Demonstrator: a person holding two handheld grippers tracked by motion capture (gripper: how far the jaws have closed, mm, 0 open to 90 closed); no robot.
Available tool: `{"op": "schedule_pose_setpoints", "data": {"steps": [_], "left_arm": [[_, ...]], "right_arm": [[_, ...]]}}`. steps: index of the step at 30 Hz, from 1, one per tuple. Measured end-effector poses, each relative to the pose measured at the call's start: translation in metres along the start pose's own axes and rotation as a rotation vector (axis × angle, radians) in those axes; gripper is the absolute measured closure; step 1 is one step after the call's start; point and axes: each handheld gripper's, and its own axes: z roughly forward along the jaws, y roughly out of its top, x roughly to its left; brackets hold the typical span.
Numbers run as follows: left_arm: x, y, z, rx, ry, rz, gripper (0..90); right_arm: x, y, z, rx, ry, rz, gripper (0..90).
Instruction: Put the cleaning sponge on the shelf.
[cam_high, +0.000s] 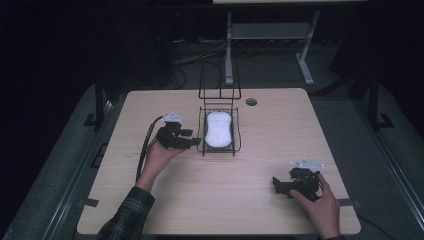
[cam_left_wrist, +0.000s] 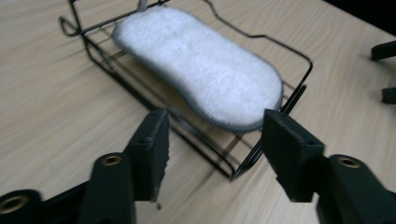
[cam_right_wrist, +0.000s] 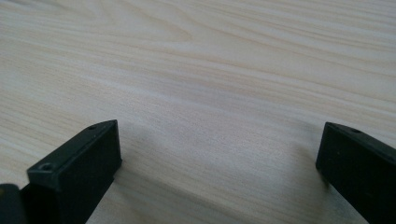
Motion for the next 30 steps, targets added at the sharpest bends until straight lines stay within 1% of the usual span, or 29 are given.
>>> {"op": "schedule_pose_setpoints", "data": {"steps": [2, 4, 6, 9, 10, 11, 12, 13, 14, 16, 17, 18, 19, 20, 22, 24, 26, 30], "left_arm": [[0.001, -0.004, -0.004, 0.003, 0.011, -0.005, 34.6], [0.001, -0.008, -0.008, 0.002, 0.030, 0.003, 31.0], [0.002, -0.010, -0.014, 0.007, 0.035, 0.001, 26.8], [0.001, -0.016, -0.021, -0.002, 0.053, 0.001, 21.5], [0.001, -0.019, -0.026, 0.001, 0.068, 0.006, 19.7], [0.001, -0.021, -0.028, 0.004, 0.076, 0.008, 16.5], [0.001, -0.023, -0.030, 0.005, 0.081, 0.005, 14.4], [0.001, -0.025, -0.032, 0.011, 0.086, 0.009, 13.2], [0.000, -0.029, -0.035, 0.016, 0.095, 0.011, 12.9], [-0.001, -0.034, -0.040, 0.030, 0.118, 0.028, 12.6], [-0.001, -0.037, -0.041, 0.027, 0.117, 0.022, 12.6], [-0.002, -0.041, -0.044, 0.029, 0.122, 0.025, 12.6], [-0.002, -0.041, -0.044, 0.029, 0.122, 0.025, 12.6], [-0.005, -0.047, -0.048, 0.029, 0.129, 0.027, 12.6], [-0.005, -0.049, -0.050, 0.032, 0.131, 0.032, 12.5], [-0.010, -0.059, -0.057, 0.029, 0.145, 0.030, 12.5], [-0.012, -0.064, -0.060, 0.040, 0.155, 0.041, 12.5], [-0.016, -0.075, -0.068, 0.046, 0.163, 0.039, 12.5]], "right_arm": [[0.000, 0.000, 0.000, 0.000, 0.000, 0.000, 0.0], [0.000, 0.000, 0.000, 0.001, 0.000, 0.000, 0.0], [0.000, 0.000, 0.000, 0.001, 0.000, 0.001, 0.0], [0.000, 0.000, 0.000, 0.000, 0.000, 0.001, 0.0], [0.000, 0.000, 0.000, 0.001, 0.000, 0.001, 0.0], [0.000, 0.000, 0.000, 0.000, 0.000, 0.001, 0.0], [0.000, 0.000, 0.000, 0.001, 0.000, 0.001, 0.0], [0.000, 0.000, 0.000, 0.000, 0.000, 0.001, 0.0], [0.000, 0.000, 0.000, 0.001, 0.000, 0.001, 0.0], [0.000, 0.000, 0.000, 0.001, 0.000, 0.001, 0.0], [0.000, 0.000, 0.000, 0.001, 0.000, 0.000, 0.0], [0.000, 0.000, 0.000, 0.001, 0.000, 0.000, 0.0], [0.000, 0.000, 0.000, 0.001, 0.000, 0.000, 0.0], [0.000, 0.000, 0.000, 0.001, 0.000, 0.000, 0.0], [0.000, 0.000, 0.000, 0.001, 0.000, 0.001, 0.0], [0.000, 0.000, 0.000, 0.000, 0.000, 0.000, 0.0], [0.000, 0.000, 0.000, 0.001, 0.000, 0.000, 0.0], [0.000, 0.000, 0.000, 0.001, 0.000, 0.000, 0.0]]}}
